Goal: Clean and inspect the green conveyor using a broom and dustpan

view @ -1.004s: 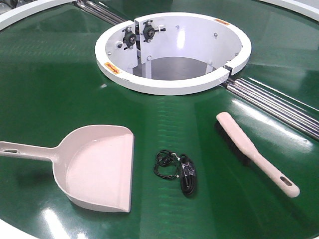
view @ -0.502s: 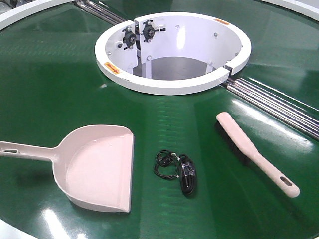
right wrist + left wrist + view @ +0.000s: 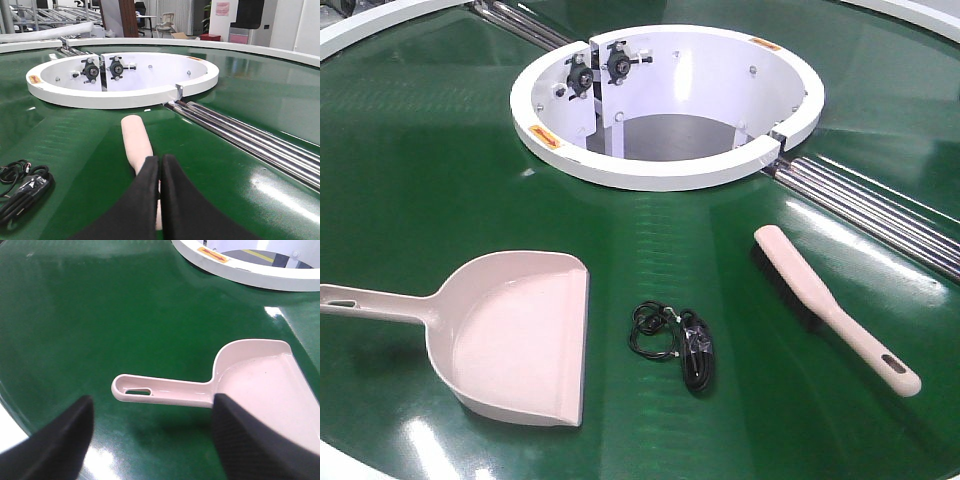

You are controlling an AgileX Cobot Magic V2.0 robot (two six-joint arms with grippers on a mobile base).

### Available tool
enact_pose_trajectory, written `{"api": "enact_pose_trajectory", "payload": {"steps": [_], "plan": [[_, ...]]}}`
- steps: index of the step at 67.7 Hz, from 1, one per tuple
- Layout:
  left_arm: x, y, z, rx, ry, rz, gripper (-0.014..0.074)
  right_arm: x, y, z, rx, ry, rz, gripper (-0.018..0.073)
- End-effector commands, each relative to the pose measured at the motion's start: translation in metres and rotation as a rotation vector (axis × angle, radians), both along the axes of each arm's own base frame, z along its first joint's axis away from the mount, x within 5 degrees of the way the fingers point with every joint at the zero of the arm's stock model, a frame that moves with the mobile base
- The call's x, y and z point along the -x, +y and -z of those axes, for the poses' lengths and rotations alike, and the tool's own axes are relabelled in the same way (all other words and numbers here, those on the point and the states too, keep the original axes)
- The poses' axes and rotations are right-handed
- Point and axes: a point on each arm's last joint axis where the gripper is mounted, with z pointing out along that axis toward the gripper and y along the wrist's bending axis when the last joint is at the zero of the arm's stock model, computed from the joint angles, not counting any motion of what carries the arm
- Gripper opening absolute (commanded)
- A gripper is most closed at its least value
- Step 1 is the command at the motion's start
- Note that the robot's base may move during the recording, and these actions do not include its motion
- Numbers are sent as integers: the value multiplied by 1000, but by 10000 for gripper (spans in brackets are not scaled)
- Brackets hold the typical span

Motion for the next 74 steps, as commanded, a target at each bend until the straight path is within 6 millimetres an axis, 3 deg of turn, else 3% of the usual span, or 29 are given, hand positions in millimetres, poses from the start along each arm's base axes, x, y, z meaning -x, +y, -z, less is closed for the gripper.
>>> {"api": "enact_pose_trajectory", "payload": {"steps": [1,12,31,39,59,74], "plan": [[-4,-1,-18,21,-116,4,567,0,-1,0,1,-70,6,-9],[-4,-5,-23,118,-126,5,556,0,-1,0,1,-70,6,-9],[-35,-8,-77,-3,54,84,554,0,-1,0,1,-70,6,-9],[-54,-10,-86,-139,197,201,554,0,-1,0,1,-70,6,-9],[-102,-24,-77,-220,451,518,554,0,-1,0,1,-70,6,-9],[-131,-28,-61,-465,365,778,554,0,-1,0,1,-70,6,-9]]}}
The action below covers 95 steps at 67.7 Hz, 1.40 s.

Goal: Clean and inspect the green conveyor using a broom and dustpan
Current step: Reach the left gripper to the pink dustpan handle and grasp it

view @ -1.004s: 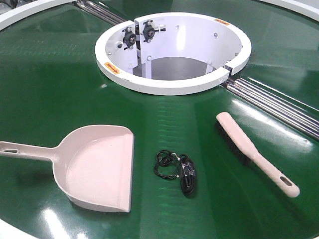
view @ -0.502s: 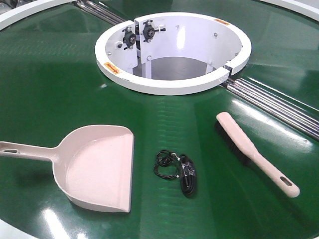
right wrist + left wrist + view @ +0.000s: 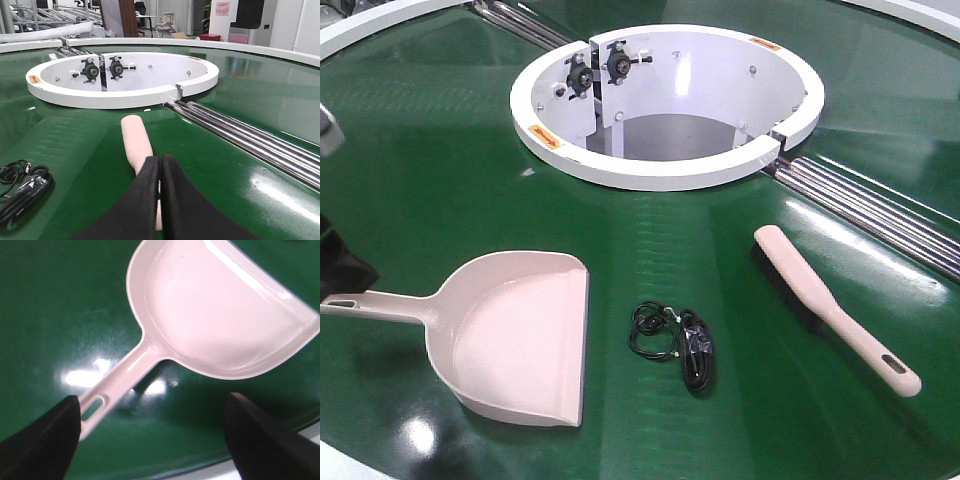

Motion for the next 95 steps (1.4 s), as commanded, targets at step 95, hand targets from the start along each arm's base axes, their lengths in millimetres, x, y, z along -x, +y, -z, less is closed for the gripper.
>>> {"api": "enact_pose_trajectory", "payload": {"steps": [95], "plan": [[-86,-14,108,-393,92,644,554,0,-1,0,1,-70,6,-9]]}}
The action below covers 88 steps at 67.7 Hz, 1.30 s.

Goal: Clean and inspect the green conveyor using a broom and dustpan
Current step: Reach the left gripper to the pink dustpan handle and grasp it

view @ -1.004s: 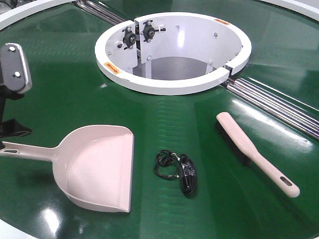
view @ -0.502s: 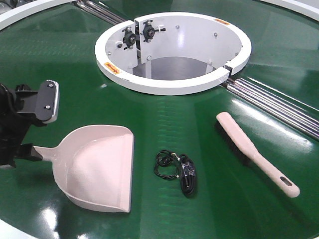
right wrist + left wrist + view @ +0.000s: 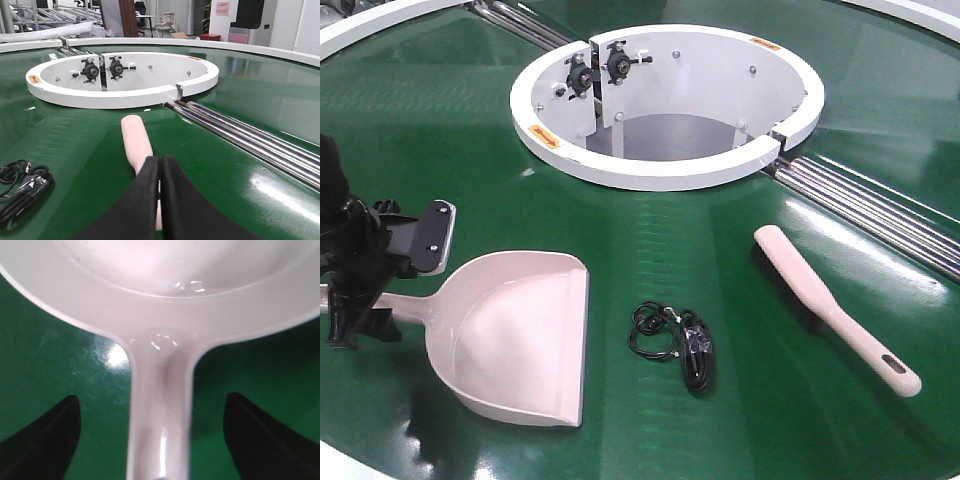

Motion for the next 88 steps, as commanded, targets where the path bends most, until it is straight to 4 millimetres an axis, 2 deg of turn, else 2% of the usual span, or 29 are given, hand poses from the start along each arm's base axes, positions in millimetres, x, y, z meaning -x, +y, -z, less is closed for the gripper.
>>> {"api": "enact_pose_trajectory", "payload": {"steps": [1,10,16,25,32,37,59,77,88], "plan": [[-5,-3,-11,13,-59,4,552,0,-1,0,1,-70,6,-9],[-9,-3,4,8,-13,4,511,0,-1,0,1,-70,6,-9],[-10,-3,6,3,-7,6,442,0,-1,0,1,-70,6,-9],[-9,-1,5,-27,-7,21,252,0,-1,0,1,-70,6,-9],[-6,-6,0,-26,-14,35,80,0,-1,0,1,-70,6,-9],[-5,-10,-4,-33,-24,55,-9,0,-1,0,1,-70,6,-9],[2,-37,-11,-20,-44,68,-8,0,-1,0,1,-70,6,-9],[-7,-42,-29,-6,-95,28,-8,0,-1,0,1,-70,6,-9],[-9,-42,-20,-36,-50,39,-8,0,-1,0,1,-70,6,-9]]}}
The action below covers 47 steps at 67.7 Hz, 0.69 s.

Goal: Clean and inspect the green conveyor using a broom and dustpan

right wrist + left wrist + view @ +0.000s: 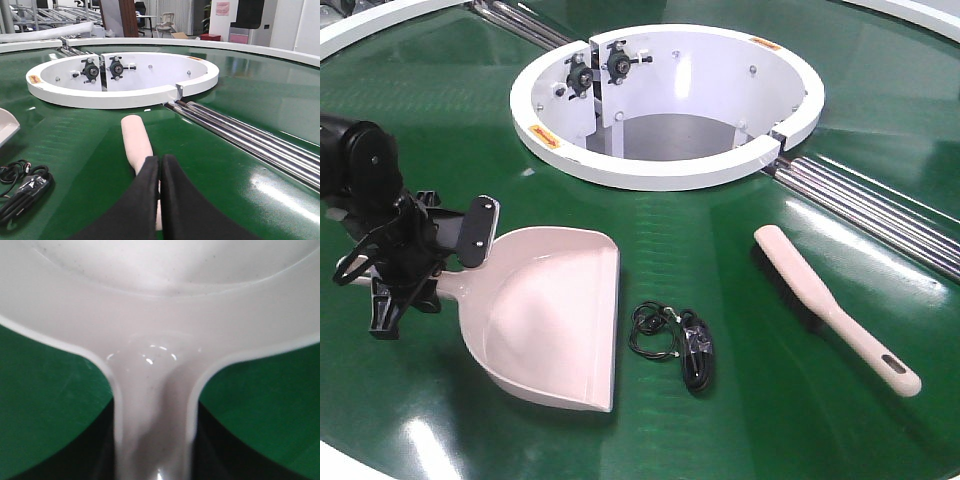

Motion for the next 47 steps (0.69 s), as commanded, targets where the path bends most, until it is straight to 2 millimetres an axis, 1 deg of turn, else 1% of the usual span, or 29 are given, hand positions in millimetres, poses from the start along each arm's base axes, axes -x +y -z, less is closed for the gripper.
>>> {"api": "enact_pose_trajectory", "payload": {"steps": [1,7,16,47], "plan": [[1,-4,-14,7,-27,-1,-8,0,-1,0,1,-70,6,-9],[-1,-7,-4,-15,8,-2,-8,0,-1,0,1,-70,6,-9],[-5,-11,2,-35,-13,-11,-8,0,-1,0,0,-70,6,-9],[-5,-12,2,-59,-19,2,-8,0,-1,0,0,-70,6,-9]]}}
